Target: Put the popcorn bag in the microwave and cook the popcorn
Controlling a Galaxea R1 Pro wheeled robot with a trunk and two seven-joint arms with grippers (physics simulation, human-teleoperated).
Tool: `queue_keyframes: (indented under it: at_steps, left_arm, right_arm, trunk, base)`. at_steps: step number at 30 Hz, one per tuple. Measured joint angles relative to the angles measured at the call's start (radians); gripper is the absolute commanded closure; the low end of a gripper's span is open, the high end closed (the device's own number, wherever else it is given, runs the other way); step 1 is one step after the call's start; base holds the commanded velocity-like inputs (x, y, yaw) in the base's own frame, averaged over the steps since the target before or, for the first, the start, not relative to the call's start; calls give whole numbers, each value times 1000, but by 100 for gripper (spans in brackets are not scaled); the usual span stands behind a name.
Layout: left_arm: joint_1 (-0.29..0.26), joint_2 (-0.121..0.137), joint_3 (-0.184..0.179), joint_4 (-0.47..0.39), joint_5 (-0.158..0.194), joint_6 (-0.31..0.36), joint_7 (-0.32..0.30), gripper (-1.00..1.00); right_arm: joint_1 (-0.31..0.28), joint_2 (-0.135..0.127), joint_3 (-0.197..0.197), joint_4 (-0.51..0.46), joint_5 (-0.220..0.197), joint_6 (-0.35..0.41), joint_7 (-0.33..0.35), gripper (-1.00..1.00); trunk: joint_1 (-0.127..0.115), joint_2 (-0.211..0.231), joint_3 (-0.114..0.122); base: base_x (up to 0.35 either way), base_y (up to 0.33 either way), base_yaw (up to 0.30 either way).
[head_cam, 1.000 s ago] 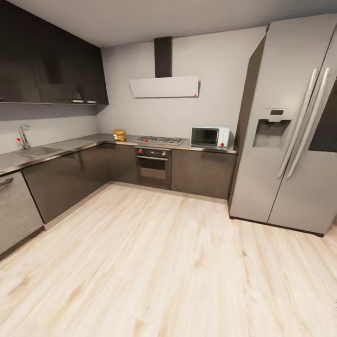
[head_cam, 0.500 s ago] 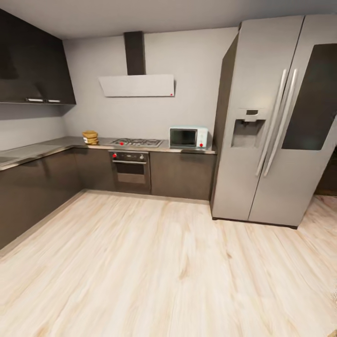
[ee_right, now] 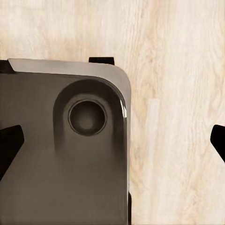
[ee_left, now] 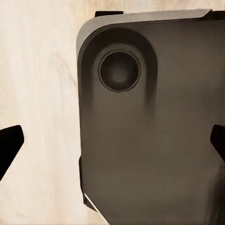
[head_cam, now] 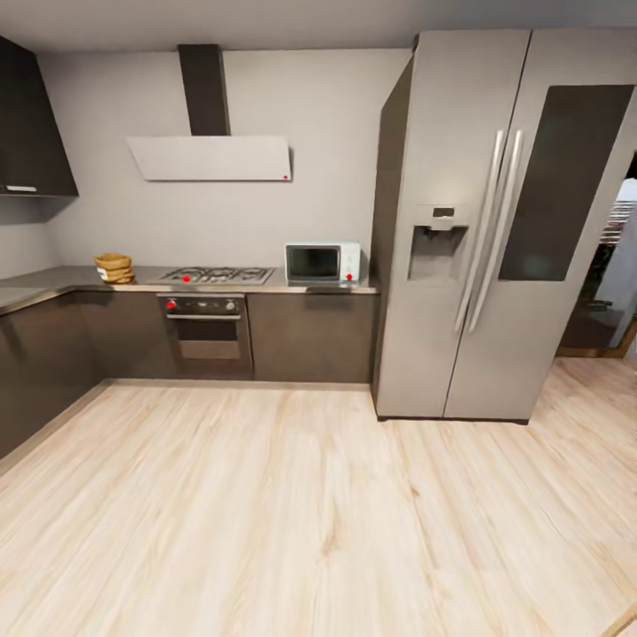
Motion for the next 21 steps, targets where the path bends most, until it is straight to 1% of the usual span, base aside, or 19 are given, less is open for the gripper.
queue_keyframes:
  at_steps: [21]
  left_arm:
    - [0, 0, 0, 0, 0, 0, 0, -100]
  right_arm:
    - [0, 0, 1, 0, 0, 1, 0, -100]
  trunk:
    - [0, 0, 0]
  base:
    - [283, 176, -3]
